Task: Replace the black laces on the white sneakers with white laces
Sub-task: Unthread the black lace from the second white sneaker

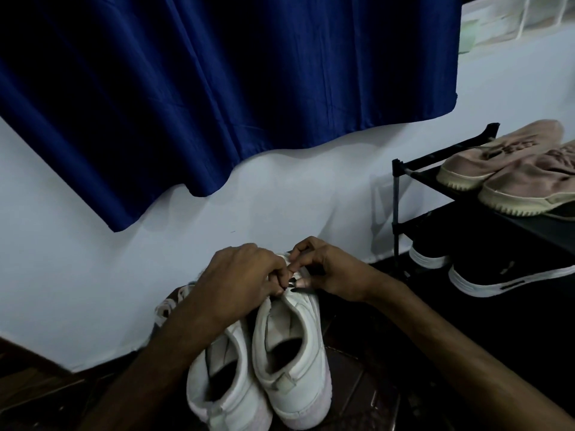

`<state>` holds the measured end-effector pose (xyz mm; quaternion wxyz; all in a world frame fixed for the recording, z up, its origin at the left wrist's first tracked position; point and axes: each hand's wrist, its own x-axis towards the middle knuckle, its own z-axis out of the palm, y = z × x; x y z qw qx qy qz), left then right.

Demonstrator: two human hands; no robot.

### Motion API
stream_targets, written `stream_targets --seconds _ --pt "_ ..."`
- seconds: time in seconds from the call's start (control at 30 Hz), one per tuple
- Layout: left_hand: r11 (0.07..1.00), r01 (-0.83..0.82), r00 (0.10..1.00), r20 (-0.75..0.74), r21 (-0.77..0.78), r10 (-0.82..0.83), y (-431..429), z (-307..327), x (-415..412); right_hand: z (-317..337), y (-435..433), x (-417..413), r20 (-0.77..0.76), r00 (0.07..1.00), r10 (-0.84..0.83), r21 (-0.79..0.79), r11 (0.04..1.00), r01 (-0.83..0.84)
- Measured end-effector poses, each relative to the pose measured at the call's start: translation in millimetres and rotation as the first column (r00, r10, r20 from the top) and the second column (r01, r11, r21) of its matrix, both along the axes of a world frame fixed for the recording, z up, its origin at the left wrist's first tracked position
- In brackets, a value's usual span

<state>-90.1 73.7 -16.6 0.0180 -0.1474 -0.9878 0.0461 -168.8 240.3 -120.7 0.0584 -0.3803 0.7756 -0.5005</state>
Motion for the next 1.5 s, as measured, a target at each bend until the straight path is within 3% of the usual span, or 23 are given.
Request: stream_targets --seconds 0.17,0.3,0.37,0.4,0.47,0.53,0.6,0.83,1.07,1.23,1.37,1.5 --pt "0.999 0.043 0.999 -0.006 -0.023 -0.043 -7 6 -1 1 3 1 -0.004 1.0 0.012 0.014 1.0 -0.012" --pt "0.983 -0.15 0.969 -0.183 0.106 0.168 -56 28 0 0 1 0 -0.009 1.0 0.018 0.026 1.0 -0.018" --pt "0.944 -0.294 0.945 -0.103 0.15 0.31 -81 34 -3 0 2 -1 0.002 1.0 0.016 0.028 0.999 -0.016" --pt "0.937 -0.341 0.939 -0.006 0.082 0.343 -84 34 -2 0 3 -1 0.01 1.0 0.016 0.031 0.999 -0.016" --pt "0.963 -0.27 0.958 0.096 -0.005 0.27 -78 26 -1 1 2 0 0.01 1.0 0.023 0.036 0.999 -0.023" --pt "0.975 -0.146 0.985 0.121 0.169 0.127 -54 18 1 2 1 1 0.004 1.0 0.028 0.034 0.999 -0.028" --pt "0.967 -0.065 0.987 0.161 0.245 0.025 -27 8 0 3 2 0 0.01 1.0 0.016 0.019 1.0 -0.016" --pt "0.995 -0.049 0.992 0.121 0.092 0.037 -5 -2 -5 0 1 1 0.013 0.999 0.03 0.022 0.999 -0.03" --pt "0.998 0.008 1.0 -0.003 -0.059 -0.009 -3 -12 1 -1 2 0 0.009 1.0 0.021 0.02 1.0 -0.021" --pt "0.987 -0.04 0.97 -0.241 -0.155 0.001 -54 12 4 4 2 1 0.014 1.0 0.026 0.023 0.999 -0.026" --pt "0.974 -0.206 0.937 -0.305 -0.097 0.167 -80 14 14 3 0 1 -0.009 1.0 0.027 0.026 0.999 -0.026" --pt "0.982 -0.006 0.978 -0.204 0.189 0.045 -36 7 17 4 3 1 0.007 1.0 0.028 0.016 0.999 -0.028"
